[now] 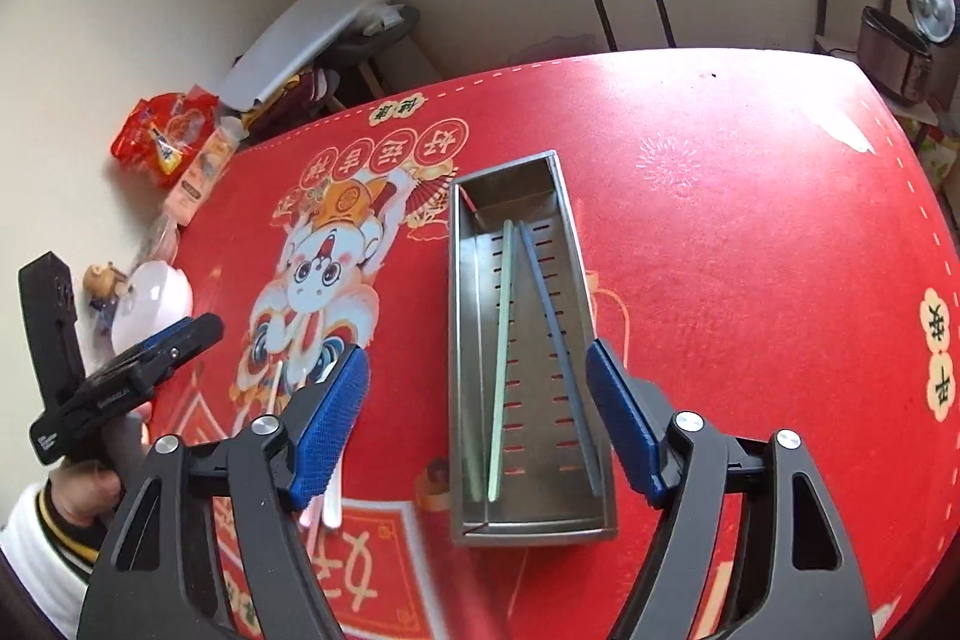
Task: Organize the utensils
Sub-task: 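Move both tools back over the remaining spoons and chopsticks, then grasp the pink chopstick with the right gripper while the left gripper grasps a wooden chopstick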
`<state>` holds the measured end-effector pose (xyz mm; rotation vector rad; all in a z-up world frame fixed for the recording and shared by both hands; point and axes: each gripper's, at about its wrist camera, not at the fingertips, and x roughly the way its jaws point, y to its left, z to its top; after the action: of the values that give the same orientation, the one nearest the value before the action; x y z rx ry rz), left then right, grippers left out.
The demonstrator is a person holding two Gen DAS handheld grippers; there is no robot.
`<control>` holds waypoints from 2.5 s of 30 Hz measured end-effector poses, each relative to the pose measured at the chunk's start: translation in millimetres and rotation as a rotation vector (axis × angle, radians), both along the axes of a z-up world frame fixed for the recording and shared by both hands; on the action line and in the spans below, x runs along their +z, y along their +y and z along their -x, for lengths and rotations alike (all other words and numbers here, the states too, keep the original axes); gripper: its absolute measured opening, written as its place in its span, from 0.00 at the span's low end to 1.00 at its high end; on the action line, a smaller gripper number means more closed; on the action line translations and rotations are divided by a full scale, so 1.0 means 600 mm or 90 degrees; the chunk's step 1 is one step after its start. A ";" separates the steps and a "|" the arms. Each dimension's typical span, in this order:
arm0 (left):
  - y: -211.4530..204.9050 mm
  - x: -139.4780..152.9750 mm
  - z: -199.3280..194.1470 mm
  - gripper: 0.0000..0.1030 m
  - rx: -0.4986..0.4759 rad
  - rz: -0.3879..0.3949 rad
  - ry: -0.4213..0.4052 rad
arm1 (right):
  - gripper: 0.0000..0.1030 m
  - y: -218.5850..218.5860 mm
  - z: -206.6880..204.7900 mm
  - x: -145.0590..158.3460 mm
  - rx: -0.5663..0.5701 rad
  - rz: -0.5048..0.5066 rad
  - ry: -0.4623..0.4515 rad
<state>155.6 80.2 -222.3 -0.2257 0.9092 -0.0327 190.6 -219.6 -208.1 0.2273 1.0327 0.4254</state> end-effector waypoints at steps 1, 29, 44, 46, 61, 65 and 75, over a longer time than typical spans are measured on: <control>0.012 0.001 0.015 0.94 -0.002 -0.016 -0.002 | 0.84 0.006 0.009 -0.004 -0.007 0.002 -0.005; 0.125 -0.178 0.201 0.94 0.024 -0.010 0.149 | 0.86 0.304 0.186 -0.192 0.247 0.208 0.155; 0.099 -0.195 0.180 0.94 -0.007 -0.054 0.168 | 0.87 0.349 0.213 -0.224 0.262 0.314 0.146; 0.096 -0.197 0.176 0.94 -0.007 -0.063 0.174 | 0.89 0.353 0.216 -0.225 0.267 0.317 0.143; 0.078 -0.210 0.147 0.95 -0.022 -0.119 0.222 | 0.91 0.356 0.213 -0.230 0.271 0.320 0.149; 0.079 -0.210 0.141 0.95 -0.027 -0.119 0.230 | 0.91 0.356 0.213 -0.231 0.293 0.324 0.153; 0.092 -0.195 0.156 0.89 -0.047 -0.080 0.226 | 0.40 0.327 0.211 -0.209 0.292 0.316 0.134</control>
<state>62.3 135.4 -339.2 -0.0804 1.2693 -0.0035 63.8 -23.1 -333.7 -0.4253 1.3671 0.5483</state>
